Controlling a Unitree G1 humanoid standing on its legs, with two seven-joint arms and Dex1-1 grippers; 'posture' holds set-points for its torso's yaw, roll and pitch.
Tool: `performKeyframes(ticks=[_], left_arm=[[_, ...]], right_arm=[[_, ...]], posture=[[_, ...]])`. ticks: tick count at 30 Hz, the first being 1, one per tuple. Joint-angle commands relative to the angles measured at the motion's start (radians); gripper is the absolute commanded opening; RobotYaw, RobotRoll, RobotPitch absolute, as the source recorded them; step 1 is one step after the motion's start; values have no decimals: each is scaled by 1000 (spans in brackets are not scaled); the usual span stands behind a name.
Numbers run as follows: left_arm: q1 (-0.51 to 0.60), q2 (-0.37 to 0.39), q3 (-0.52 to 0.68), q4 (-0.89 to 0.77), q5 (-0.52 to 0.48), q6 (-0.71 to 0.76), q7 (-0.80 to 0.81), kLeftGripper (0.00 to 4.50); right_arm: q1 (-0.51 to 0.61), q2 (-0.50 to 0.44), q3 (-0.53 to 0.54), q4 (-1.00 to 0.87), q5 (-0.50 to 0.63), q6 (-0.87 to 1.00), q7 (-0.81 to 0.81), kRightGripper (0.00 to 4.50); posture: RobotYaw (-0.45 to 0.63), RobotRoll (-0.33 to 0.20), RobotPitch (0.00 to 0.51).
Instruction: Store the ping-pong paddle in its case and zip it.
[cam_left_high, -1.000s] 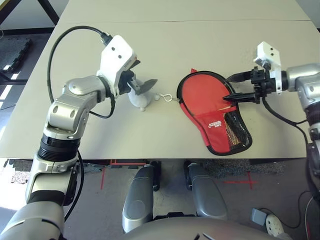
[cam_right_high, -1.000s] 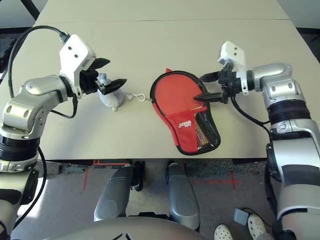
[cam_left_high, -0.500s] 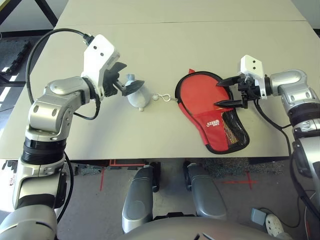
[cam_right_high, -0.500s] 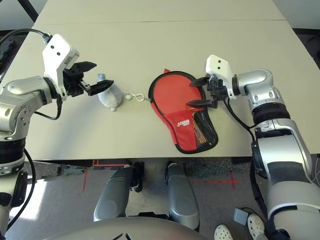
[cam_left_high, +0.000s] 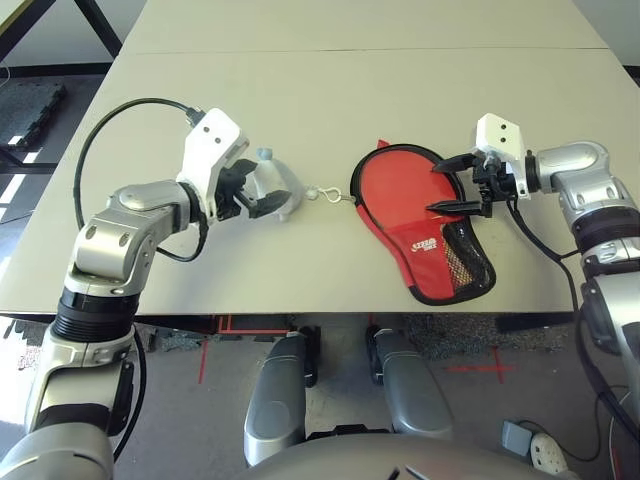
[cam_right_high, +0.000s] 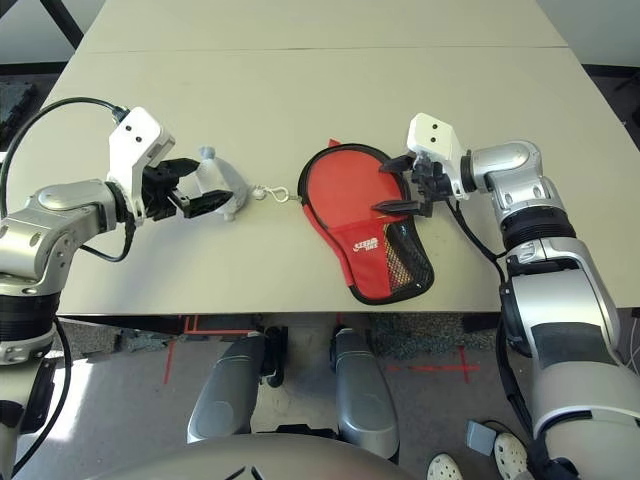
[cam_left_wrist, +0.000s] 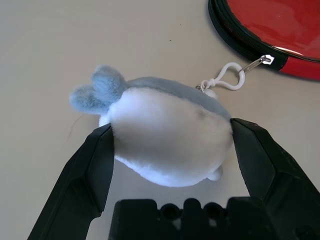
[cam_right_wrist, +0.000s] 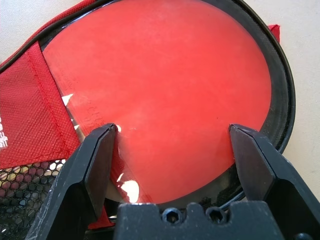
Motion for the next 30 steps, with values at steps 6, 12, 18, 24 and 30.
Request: performKeyframes(ticks=[6,12,18,24,30], left_arm=[[-10,-9,-36,12,11,-16,-13,2768],[-57,5,-55,28,35,-36,-25,557],[-175,-23,-80,128,93,-126,-14,25],[-342,-103,-110,370,194,-293,37,25],[-537,-216,-114,704,280,-503,106,25]], right_arm=[[71,-3,37,10,-68,7,-41,4500],[85,-3,40,-6,-70,8,-47,4500],[104,-6,49,-31,-76,7,-49,4500],[122,-14,61,-48,-88,-1,-56,4500],[158,-20,66,-93,-89,8,-58,4500]], posture=[[61,0,253],[59,0,251],[54,0,252],[44,0,256],[19,0,263]])
